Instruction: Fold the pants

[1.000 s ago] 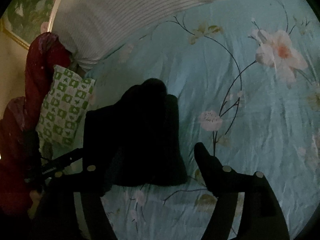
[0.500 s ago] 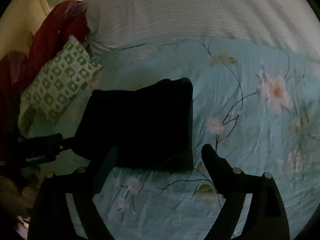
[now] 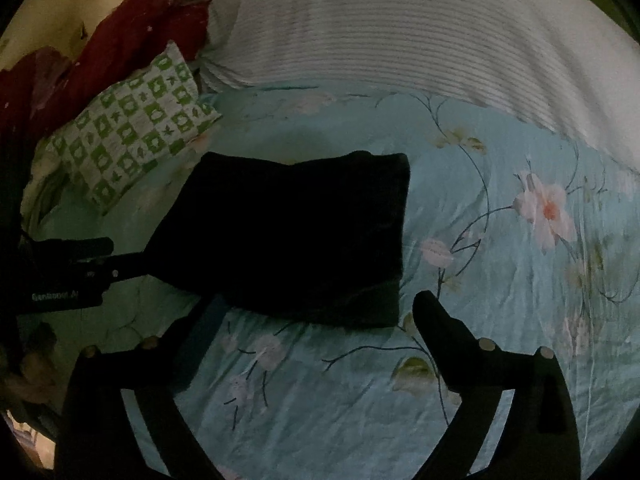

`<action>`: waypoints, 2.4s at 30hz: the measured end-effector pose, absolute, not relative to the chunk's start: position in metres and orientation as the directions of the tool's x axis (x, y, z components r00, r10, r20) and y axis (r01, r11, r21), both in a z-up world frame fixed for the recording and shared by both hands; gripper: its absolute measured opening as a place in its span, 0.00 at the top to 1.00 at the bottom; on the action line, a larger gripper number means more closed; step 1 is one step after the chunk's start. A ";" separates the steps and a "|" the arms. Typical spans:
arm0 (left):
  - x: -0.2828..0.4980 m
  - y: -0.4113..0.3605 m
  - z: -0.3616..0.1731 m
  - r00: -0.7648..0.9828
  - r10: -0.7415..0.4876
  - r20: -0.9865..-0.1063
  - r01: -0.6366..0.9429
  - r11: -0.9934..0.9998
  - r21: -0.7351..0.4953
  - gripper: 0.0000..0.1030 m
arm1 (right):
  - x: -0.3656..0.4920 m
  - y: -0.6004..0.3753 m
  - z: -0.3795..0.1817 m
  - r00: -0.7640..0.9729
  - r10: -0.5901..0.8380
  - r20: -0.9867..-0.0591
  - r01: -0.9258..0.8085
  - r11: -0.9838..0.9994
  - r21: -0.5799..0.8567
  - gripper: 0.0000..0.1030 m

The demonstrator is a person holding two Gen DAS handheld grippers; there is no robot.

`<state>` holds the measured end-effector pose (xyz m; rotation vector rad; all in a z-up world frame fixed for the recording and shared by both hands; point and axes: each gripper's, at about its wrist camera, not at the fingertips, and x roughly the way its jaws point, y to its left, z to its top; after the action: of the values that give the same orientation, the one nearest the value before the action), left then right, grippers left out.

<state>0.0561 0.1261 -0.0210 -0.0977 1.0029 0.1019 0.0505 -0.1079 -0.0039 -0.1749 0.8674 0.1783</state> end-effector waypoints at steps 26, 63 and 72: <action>0.043 0.117 -0.032 0.563 0.120 -0.818 -0.124 0.990 0.060 0.19 | 0.047 -0.100 -0.020 0.646 0.061 -0.761 -0.213 0.972 -0.103 0.05; 0.041 0.111 -0.026 0.584 0.123 -0.802 -0.089 0.992 0.087 0.18 | 0.045 -0.098 -0.016 0.651 0.078 -0.755 -0.209 0.975 -0.080 0.05; 0.040 0.111 -0.024 0.585 0.125 -0.801 -0.090 0.992 0.089 0.18 | 0.045 -0.096 -0.014 0.653 0.078 -0.754 -0.207 0.975 -0.078 0.05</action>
<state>0.0404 0.1111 -0.0240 0.0400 0.9371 0.1253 0.0446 -0.0961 -0.0142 -0.1626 0.8451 0.1625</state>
